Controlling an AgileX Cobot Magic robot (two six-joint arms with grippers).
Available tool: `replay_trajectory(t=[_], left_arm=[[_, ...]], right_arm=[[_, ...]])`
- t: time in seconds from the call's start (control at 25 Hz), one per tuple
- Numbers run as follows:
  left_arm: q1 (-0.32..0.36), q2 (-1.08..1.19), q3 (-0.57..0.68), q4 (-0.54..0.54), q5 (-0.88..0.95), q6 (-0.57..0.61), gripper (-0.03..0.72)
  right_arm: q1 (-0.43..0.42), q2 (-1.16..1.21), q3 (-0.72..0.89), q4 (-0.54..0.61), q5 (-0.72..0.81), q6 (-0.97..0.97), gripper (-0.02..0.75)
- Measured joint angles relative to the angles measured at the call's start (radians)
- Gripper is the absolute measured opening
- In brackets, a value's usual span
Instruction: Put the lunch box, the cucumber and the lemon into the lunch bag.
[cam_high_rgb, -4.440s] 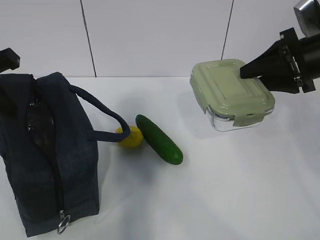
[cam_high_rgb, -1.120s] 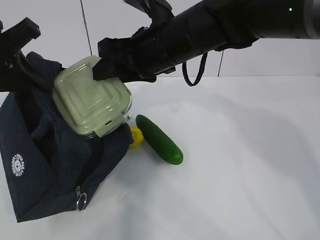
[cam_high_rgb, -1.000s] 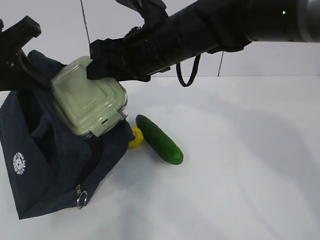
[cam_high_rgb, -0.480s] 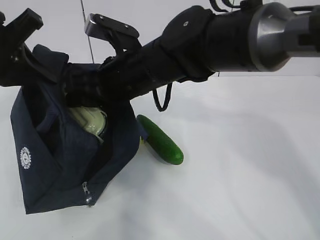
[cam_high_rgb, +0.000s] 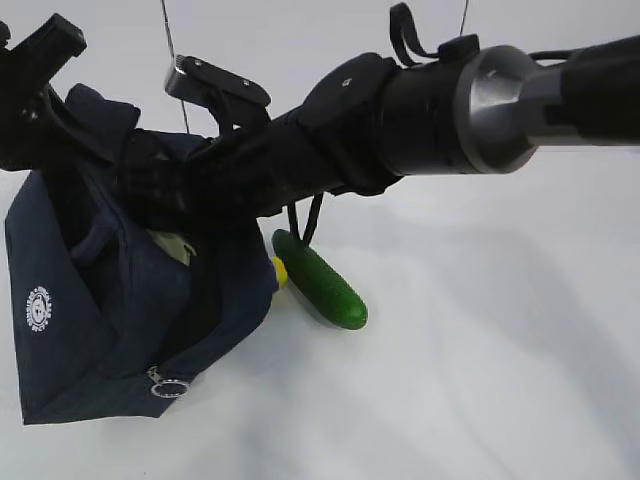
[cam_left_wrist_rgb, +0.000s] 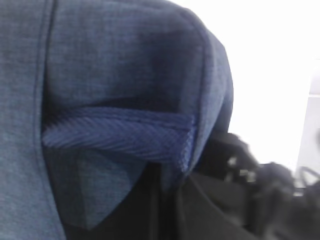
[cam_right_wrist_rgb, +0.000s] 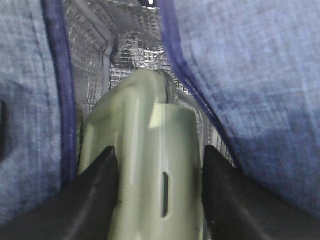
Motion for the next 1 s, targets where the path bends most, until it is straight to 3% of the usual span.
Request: replay_trajectory(t=[0.56,0.8,1.0], left_arm=[[0.0,0.0,0.0,-0.007,-0.014,0.001,-0.005],[0.0,0.002,0.0,0.018,-0.008,0.002,-0.005],[0.0,0.004,0.0,0.048,0.007,0.002,-0.005]], right_arm=[[0.001,0.002,0.0,0.1,0.028,-0.042,0.393],[0.001,0.002,-0.005,0.173,0.069,-0.143,0.493],[0.001,0.002,-0.005,0.177,0.101,-0.165,0.514]])
